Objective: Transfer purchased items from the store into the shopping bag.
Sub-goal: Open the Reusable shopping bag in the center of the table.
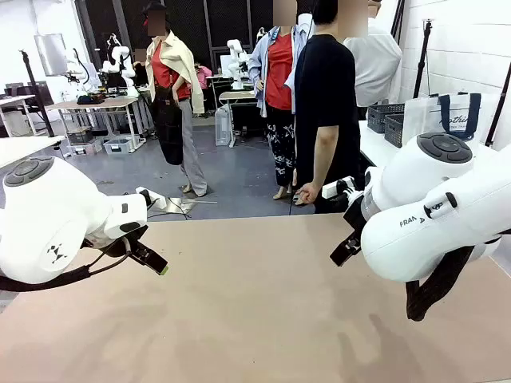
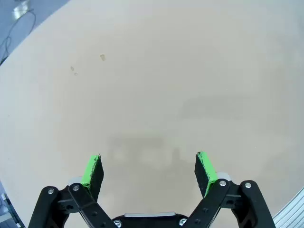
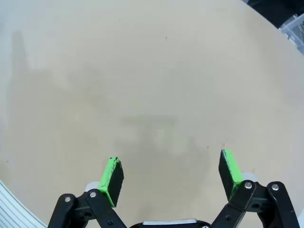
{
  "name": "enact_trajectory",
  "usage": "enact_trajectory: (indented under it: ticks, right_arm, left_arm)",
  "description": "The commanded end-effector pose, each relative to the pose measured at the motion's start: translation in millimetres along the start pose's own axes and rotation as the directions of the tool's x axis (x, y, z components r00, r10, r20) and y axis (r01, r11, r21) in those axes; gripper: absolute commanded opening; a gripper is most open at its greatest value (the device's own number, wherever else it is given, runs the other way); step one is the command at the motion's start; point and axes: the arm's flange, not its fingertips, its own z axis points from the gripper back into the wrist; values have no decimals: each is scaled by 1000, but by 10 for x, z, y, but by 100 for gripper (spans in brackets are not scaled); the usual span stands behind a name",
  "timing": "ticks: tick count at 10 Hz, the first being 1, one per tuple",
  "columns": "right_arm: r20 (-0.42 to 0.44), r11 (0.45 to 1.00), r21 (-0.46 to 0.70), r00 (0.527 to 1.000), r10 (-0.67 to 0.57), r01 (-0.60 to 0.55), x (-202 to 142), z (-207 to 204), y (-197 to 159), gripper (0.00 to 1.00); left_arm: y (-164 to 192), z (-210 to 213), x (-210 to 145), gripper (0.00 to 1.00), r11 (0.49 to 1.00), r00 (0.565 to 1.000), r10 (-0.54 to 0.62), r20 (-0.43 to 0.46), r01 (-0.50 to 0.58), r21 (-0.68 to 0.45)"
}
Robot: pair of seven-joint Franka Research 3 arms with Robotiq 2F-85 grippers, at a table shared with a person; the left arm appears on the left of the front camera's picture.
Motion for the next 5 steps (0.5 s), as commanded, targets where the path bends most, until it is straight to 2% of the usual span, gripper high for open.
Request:
enact_trajectory:
  ticks: [1,5]
  right_arm:
    - [0,1000,0,1000,0,0,0,0,0,100]
    - [0,1000,0,1000,0,0,0,0,0,100]
  left_arm:
    - [0,0,0,100,1000,1000,0,0,0,0]
    - [0,0,0,100,1000,1000,0,0,0,0]
